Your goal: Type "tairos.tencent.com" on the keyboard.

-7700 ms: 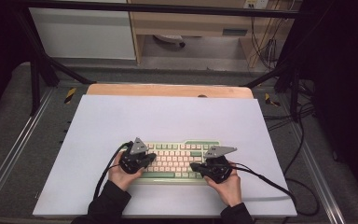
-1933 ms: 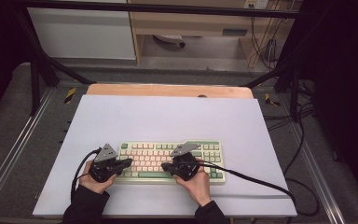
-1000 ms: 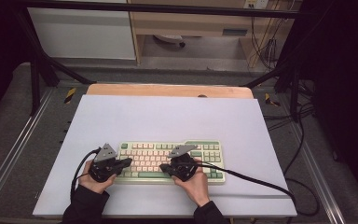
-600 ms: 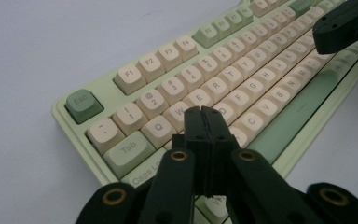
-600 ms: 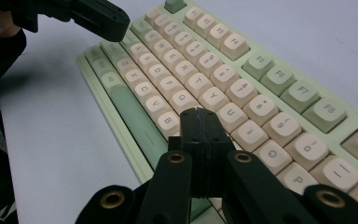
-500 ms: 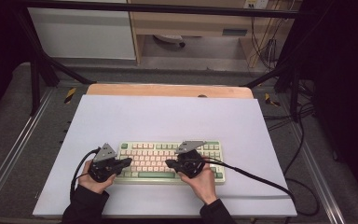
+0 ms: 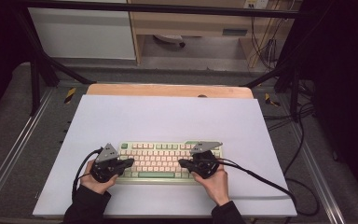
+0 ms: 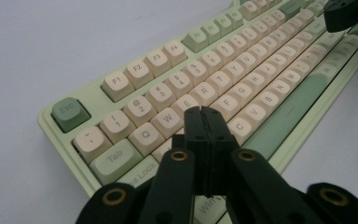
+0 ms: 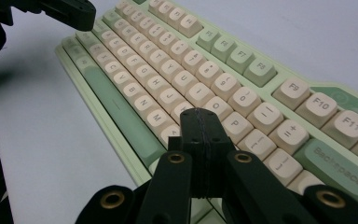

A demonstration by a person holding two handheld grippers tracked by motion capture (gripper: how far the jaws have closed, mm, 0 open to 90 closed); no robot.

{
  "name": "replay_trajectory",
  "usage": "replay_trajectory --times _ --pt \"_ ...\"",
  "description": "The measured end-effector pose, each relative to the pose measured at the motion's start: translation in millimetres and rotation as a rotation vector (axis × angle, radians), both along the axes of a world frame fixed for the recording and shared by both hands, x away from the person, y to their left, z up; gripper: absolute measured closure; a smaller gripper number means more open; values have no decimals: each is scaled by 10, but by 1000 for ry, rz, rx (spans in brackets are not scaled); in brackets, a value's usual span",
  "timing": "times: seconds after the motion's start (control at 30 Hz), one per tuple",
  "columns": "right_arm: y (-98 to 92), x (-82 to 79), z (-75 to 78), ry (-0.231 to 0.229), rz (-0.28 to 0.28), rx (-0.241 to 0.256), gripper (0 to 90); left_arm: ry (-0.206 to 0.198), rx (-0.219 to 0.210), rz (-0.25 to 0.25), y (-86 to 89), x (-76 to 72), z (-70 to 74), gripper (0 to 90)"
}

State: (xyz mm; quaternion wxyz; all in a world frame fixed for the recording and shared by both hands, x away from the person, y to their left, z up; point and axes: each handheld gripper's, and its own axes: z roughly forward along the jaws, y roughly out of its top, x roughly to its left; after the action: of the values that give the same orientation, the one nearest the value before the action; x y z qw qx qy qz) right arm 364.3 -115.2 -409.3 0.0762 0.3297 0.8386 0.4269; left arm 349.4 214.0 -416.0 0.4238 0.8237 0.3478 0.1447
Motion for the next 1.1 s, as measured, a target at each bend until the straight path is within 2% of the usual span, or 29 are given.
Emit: replay_trajectory --times 0.57,1.1 --pt "-269 -68 -53 -4 -21 17 900 9 23 -41 -257 11 -30 896" --pt "-337 -89 -71 0 -30 22 900 28 48 -72 -397 30 -122 896"
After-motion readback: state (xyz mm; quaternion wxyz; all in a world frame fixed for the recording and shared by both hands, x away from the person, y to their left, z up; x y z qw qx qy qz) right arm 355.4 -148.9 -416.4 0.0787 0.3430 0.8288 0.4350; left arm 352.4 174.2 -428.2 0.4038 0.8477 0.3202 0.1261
